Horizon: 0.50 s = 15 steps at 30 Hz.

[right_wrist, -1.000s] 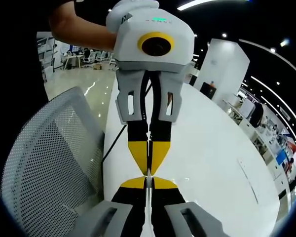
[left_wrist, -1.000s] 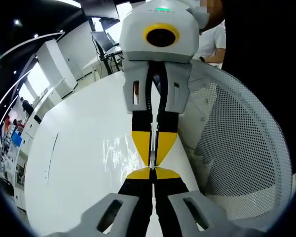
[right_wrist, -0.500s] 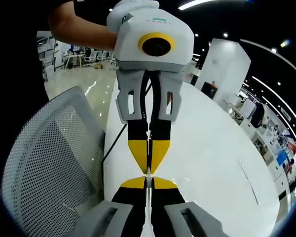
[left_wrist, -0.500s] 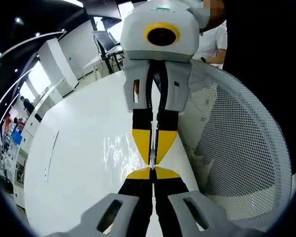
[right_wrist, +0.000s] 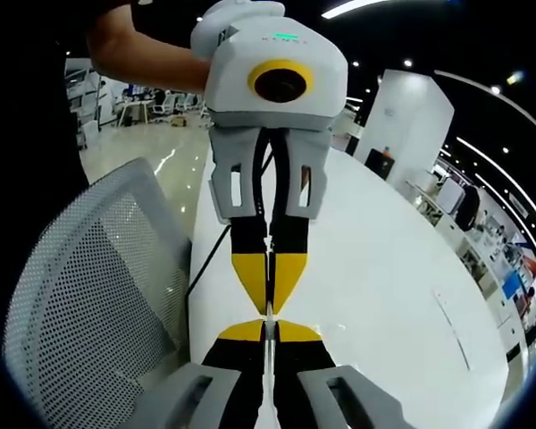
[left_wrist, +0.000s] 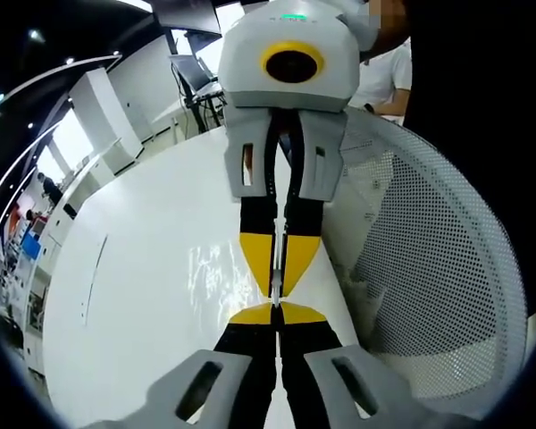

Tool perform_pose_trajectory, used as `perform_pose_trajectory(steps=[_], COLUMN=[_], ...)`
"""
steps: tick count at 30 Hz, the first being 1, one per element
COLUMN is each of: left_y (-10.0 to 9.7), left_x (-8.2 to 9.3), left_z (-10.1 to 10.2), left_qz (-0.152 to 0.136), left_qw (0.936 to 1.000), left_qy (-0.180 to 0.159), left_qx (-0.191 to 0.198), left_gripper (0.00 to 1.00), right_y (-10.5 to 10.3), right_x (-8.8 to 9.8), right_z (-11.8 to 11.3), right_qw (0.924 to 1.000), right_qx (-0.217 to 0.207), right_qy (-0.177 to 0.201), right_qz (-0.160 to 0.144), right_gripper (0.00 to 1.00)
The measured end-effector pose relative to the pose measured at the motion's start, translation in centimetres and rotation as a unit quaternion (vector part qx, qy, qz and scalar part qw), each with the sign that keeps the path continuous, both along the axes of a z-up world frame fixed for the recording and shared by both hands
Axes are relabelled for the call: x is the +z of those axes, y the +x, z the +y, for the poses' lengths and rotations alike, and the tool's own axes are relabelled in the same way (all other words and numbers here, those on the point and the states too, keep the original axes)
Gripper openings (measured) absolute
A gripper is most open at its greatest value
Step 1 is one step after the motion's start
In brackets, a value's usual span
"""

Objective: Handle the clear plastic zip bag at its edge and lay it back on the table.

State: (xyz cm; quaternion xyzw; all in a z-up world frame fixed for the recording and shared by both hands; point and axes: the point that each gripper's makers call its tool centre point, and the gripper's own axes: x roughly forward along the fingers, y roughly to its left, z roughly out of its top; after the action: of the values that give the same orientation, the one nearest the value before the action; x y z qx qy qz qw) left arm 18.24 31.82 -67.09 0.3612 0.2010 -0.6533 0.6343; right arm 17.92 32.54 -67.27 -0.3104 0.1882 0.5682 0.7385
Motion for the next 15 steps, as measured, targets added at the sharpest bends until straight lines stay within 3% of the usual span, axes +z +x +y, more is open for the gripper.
perform_pose_trajectory(steps=[15], left_y=[-0.17], left_x=[-0.08], left_z=[0.44], left_qz=[0.005], left_qw=[1.0000], left_qy=[0.000], left_qx=[0.004], left_gripper=[0.00], right_y=[-0.19], right_x=[-0.13], right_z=[-0.01], right_qw=[1.0000], right_qx=[0.002], right_qy=[-0.001], right_qz=[0.002], right_gripper=[0.00])
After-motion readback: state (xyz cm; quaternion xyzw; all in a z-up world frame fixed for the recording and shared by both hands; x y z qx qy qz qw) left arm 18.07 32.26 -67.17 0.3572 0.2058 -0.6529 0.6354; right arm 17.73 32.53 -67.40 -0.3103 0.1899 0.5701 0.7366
